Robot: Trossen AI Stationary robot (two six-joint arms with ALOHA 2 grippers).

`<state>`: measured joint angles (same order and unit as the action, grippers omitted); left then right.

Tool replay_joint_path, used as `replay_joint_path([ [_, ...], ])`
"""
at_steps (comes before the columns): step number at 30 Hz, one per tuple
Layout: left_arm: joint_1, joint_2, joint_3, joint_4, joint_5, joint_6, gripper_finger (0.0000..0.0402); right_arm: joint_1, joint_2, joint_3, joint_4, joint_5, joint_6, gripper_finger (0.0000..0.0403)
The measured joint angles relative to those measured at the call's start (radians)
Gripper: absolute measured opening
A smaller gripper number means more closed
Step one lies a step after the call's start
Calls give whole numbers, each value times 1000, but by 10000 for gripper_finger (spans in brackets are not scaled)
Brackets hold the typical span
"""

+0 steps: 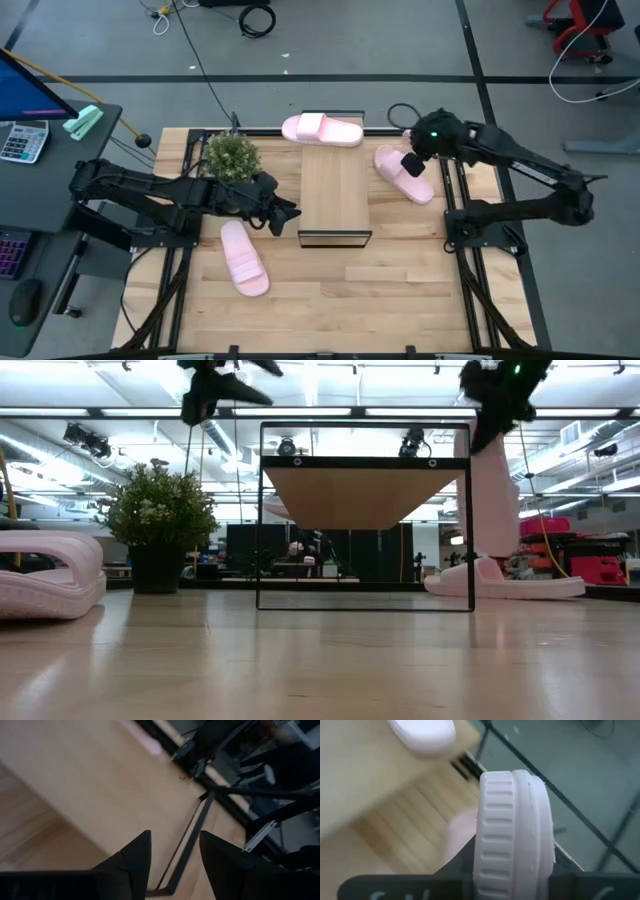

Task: Pick and place slides into the shelf
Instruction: Put the pink slide on the shelf

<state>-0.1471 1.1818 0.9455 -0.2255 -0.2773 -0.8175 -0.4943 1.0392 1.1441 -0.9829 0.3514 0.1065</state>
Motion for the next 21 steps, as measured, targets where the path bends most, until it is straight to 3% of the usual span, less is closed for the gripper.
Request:
replay_joint_path([
  [4, 0, 0, 0, 73, 0, 45, 172, 34, -43, 75, 26, -8, 32, 68],
  [9, 6, 0, 0, 156, 1, 101, 172, 70, -30, 272, 41, -34, 25, 68],
  [14, 21, 0, 0, 285, 1, 172, 172, 100, 1, 472, 111, -191, 64, 68],
  [21, 50, 0, 0, 607, 0, 320, 172, 158, 62, 656, 174, -417, 131, 68],
])
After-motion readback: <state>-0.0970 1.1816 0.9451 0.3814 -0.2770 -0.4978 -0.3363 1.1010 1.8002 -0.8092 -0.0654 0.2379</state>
